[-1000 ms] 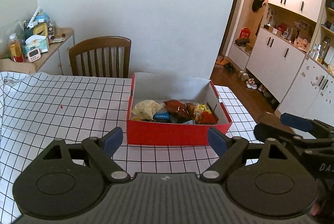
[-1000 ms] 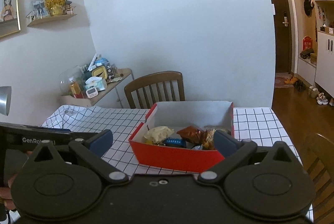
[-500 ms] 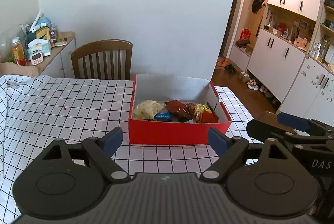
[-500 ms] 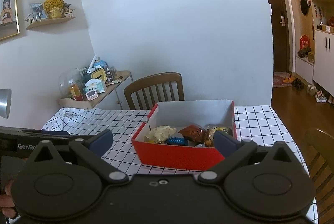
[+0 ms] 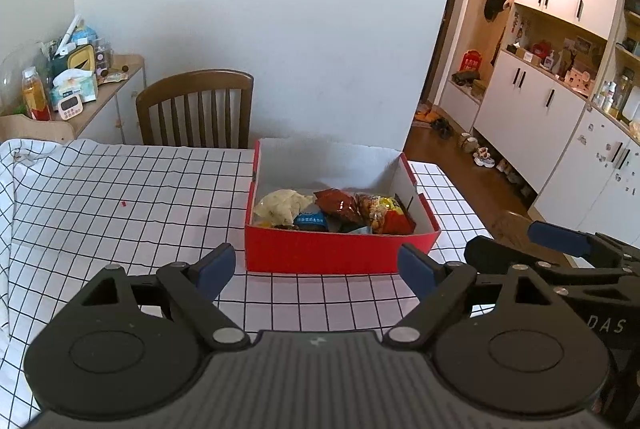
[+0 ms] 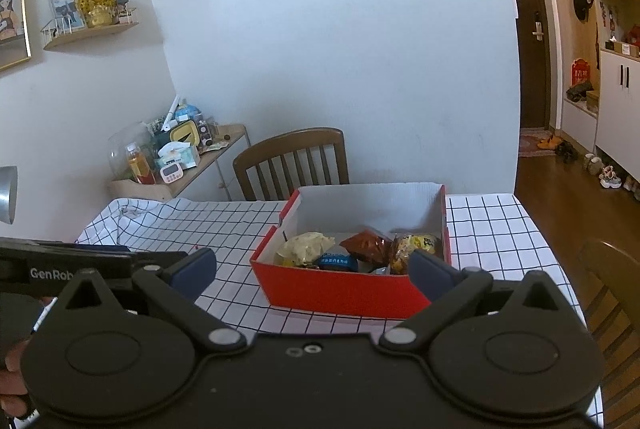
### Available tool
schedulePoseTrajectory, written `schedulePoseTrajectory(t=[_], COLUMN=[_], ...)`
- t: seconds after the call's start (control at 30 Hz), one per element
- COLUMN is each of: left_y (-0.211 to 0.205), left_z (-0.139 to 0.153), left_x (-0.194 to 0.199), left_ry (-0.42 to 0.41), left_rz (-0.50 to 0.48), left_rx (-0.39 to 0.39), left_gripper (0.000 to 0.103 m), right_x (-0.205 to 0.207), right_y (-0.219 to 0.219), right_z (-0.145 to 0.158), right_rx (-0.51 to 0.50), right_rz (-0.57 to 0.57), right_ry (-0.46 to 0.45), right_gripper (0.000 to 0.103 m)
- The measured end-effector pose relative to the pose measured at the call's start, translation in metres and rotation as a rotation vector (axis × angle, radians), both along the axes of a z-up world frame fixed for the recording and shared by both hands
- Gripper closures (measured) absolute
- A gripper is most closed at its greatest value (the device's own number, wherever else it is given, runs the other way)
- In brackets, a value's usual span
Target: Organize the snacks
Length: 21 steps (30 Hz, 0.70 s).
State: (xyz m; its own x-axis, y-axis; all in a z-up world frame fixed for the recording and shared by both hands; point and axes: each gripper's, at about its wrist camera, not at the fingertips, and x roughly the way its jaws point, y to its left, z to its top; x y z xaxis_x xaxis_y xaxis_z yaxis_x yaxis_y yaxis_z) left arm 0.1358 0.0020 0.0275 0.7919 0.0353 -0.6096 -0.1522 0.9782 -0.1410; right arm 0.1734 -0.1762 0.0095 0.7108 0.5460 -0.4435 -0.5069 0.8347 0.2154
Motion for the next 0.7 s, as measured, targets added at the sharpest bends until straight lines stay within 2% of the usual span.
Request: schedulePoseTrajectory(t=[0.7], left_y=[-0.0037], left_z=[-0.0004], left_x=[0.0037], left_ry=[0.015], left_rz=[-0.021], left_rx=[0.025], left_gripper=[0.015], right_x=[0.0005], right_y=[0.0009], right_z=[0.0007], right_rx=[0.008], right_rz=[-0.02], right_ry=[0.028], right_gripper=[0.0])
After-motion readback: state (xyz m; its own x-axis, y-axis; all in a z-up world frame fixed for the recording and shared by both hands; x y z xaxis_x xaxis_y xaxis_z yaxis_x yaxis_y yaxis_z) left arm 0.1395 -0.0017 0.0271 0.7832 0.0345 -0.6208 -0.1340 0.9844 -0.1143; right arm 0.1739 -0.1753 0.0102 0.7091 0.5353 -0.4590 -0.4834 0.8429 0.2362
